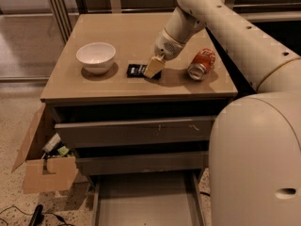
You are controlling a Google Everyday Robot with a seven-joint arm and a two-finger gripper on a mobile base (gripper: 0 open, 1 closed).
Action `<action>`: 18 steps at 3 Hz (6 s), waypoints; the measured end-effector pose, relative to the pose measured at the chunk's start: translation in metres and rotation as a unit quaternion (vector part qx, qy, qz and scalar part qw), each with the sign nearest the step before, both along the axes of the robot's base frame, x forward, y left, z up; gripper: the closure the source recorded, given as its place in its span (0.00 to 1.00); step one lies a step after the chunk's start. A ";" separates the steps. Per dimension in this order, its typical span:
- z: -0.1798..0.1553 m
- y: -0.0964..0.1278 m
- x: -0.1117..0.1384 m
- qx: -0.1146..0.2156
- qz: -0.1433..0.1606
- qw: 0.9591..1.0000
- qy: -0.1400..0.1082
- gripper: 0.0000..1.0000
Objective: Place rxbar blueberry into bottom drawer
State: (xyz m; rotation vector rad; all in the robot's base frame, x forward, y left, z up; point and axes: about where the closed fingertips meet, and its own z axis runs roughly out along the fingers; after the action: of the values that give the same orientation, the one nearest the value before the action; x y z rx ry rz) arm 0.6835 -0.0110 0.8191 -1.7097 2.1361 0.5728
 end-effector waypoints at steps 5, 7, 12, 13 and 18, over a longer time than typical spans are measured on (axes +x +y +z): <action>0.011 -0.038 -0.119 0.041 -0.025 0.997 -0.063 1.00; -0.008 -0.055 -0.152 0.042 -0.032 0.997 -0.060 1.00; -0.165 -0.074 -0.258 0.162 -0.060 0.985 -0.026 1.00; -0.203 -0.070 -0.254 0.214 -0.079 0.971 -0.072 1.00; -0.417 -0.077 -0.252 0.228 -0.151 0.958 -0.089 1.00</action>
Offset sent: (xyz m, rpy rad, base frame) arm -0.0389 -0.0330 0.0599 0.0390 -0.1267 -0.0483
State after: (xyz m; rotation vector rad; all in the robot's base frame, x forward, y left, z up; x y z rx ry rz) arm 0.4314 -0.0880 0.4019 -1.1198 1.8993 0.7222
